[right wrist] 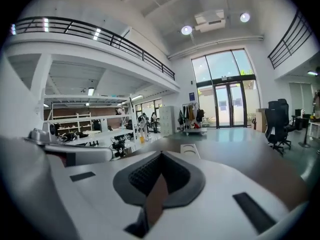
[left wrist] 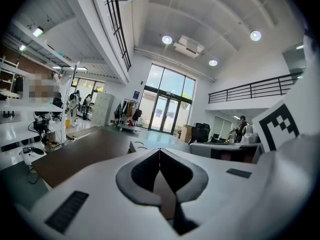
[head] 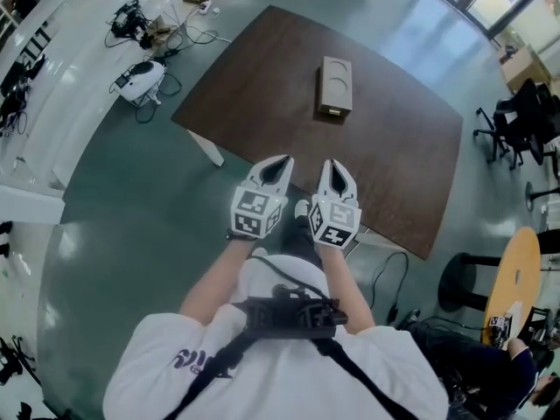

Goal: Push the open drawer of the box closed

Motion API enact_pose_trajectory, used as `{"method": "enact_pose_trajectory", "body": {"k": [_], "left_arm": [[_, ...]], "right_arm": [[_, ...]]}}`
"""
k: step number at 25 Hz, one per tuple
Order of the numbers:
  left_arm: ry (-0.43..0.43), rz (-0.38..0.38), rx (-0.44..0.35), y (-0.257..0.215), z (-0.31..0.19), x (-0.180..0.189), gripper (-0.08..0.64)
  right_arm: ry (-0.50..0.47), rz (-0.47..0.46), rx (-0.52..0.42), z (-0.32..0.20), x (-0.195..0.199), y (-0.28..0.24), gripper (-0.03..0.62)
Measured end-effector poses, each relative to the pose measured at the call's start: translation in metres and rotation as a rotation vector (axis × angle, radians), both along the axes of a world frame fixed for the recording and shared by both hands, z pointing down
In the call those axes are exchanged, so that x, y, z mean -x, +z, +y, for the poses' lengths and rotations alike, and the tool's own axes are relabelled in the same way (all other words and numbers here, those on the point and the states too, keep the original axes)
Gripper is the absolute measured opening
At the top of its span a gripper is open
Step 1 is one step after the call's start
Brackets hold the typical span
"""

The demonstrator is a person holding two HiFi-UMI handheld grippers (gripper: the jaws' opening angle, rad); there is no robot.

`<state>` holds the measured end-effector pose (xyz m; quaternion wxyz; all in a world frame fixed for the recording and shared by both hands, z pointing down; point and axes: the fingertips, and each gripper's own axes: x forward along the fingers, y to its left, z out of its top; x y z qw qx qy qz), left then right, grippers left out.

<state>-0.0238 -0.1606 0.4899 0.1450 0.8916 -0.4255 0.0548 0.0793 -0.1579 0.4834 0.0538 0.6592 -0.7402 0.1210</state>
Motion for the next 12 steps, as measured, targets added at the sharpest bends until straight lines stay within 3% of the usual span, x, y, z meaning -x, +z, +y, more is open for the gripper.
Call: {"method": "enact_pose_trajectory", "body": {"k": [3,12], "left_arm": [[0.009,0.002,-0.031,-0.01,0.011,-0.003,0.009],[0.021,0.02,-0.141,-0.04,0.047,-0.009,0.009]], "right_arm": [[0.01,-0.012,-0.04,0.014,-0.003,-0.017,0.006],[0.041,0.03,-0.047,0.047,-0.005,-0.023,0.006]]}}
